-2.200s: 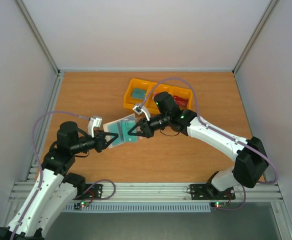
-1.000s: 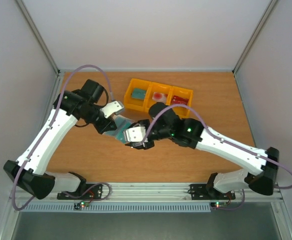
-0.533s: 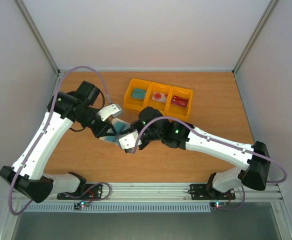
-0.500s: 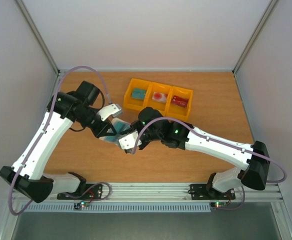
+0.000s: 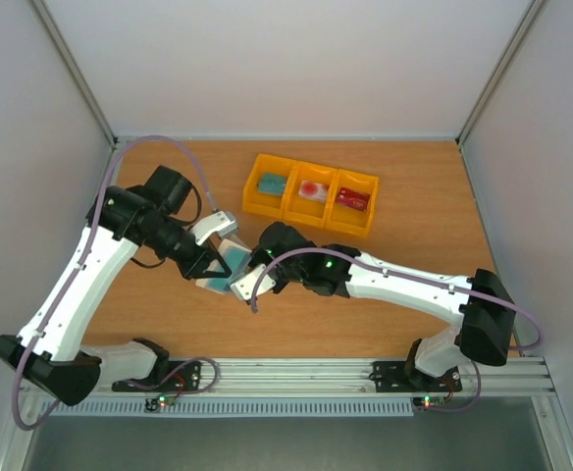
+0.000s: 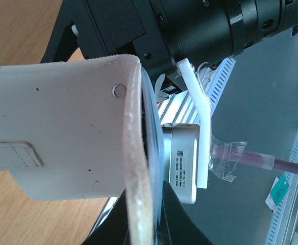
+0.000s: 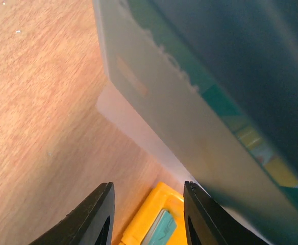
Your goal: Take the credit cards out of the card holder
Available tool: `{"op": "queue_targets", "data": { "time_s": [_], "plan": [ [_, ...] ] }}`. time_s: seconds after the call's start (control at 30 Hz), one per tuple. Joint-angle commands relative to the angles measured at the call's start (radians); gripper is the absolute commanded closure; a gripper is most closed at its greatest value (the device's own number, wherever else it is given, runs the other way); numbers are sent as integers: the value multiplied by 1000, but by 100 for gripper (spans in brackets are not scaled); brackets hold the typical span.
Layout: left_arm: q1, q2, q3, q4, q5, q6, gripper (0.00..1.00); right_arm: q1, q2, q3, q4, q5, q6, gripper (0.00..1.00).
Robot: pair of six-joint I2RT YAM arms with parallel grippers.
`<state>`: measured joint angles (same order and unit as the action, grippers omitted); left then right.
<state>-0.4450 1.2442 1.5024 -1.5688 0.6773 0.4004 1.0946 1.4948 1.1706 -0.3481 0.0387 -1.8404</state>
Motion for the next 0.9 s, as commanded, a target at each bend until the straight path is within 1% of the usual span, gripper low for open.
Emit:
{"op": "queue_targets", "data": {
  "time_s": [0.0,0.07,0.13,0.2,0.23,0.27,0.37,0.43,0.5,0.53,0.57,0.6,0.63,0.67,0.73,0.8,0.87],
  "plan": [
    [-26,-28,-35,81,46,-62,100,9,-51,50,78,-61,156,60],
    [-26,-45,-64,140,-47,-168,100,0,-100,28,43,-124,279,60],
    [-26,-74,-113,200,-95,-275,100,-23,-131,24,-21,-230,459,58],
    [-26,-105,-164,279,-120,-355,100,-41,-151,-11,-16,-307,680,56],
    [-26,-118,-186,331,-133,-391,100,-43,-158,-35,-9,-328,759,55],
    [-26,-124,-206,362,-146,-464,100,-44,-163,-63,3,-330,845,55],
    [-26,-132,-264,413,-182,-595,100,-46,-189,-142,58,-285,1099,55],
    [-26,-142,-316,434,-202,-659,100,-47,-220,-202,123,-248,1296,57],
    [-27,-146,-360,449,-219,-719,100,-47,-238,-232,170,-131,1501,58],
    [-26,-147,-377,456,-226,-738,100,-47,-234,-219,149,-63,1628,58],
    [-26,-149,-392,467,-231,-759,100,-47,-225,-191,86,30,1760,60],
    [-26,-155,-407,487,-233,-783,100,-47,-210,-160,15,82,1887,62],
    [-26,-164,-425,510,-235,-797,100,-45,-193,-136,-32,100,1976,63],
    [-26,-177,-446,548,-233,-819,100,-34,-175,-126,-38,107,2027,63],
    [-26,-211,-502,653,-219,-864,100,-10,-146,-131,24,101,2069,63],
    [-26,-239,-564,755,-214,-900,100,-7,-93,-130,61,61,2109,63],
    [-26,-254,-606,841,-209,-947,100,-7,-43,-125,109,5,2131,66]
  ]
}}
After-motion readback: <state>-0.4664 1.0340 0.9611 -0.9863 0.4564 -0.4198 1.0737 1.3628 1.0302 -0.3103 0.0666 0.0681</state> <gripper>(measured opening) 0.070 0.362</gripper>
